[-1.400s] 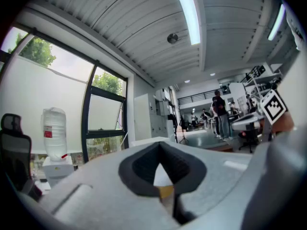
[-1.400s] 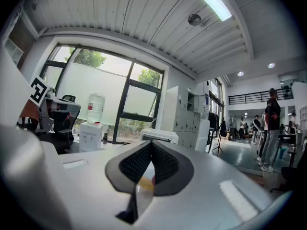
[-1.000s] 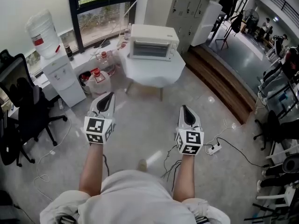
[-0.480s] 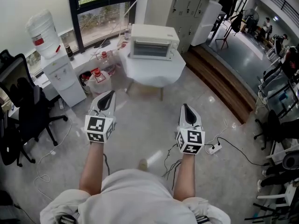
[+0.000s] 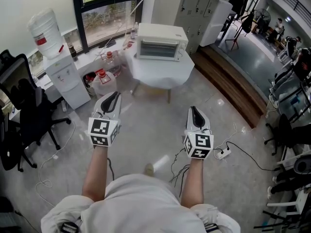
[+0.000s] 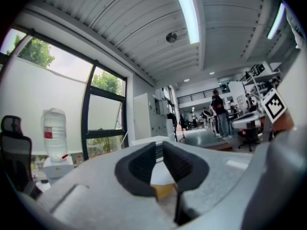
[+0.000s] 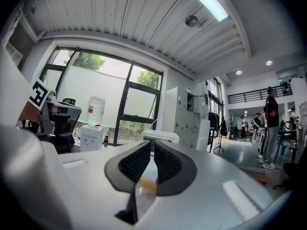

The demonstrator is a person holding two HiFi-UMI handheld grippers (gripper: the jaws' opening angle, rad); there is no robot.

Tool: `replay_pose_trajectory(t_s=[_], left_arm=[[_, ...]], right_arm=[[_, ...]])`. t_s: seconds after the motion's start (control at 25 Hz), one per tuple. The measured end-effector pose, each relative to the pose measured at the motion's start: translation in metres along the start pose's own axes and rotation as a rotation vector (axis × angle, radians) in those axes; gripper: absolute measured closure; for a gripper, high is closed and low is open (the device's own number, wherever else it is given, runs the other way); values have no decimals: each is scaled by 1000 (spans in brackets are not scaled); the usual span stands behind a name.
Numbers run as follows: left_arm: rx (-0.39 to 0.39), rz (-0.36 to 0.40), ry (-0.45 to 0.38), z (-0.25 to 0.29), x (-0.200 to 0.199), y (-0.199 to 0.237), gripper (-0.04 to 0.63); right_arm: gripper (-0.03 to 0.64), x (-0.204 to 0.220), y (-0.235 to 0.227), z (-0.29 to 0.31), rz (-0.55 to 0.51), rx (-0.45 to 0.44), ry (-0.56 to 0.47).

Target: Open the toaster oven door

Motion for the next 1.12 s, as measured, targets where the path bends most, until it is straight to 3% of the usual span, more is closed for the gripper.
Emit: replay_pose_trajectory(t_s=[0.72, 1.12], left_arm=[[-1, -3, 3, 14, 0, 4, 534], [-8, -12, 16, 23, 5, -1, 534]], right_arm=[[541, 8, -1, 16, 3, -25, 34], [541, 12, -8, 23, 10, -34, 41]])
Point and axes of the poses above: the fingertips, and each gripper's own axes: z forward along the fingers, y to its left, x out of its underside, the point moved 1 cm from there along -z, backward along the fingers, and after that the axes turned 2 degrees about -y, right-handed, at the moved point
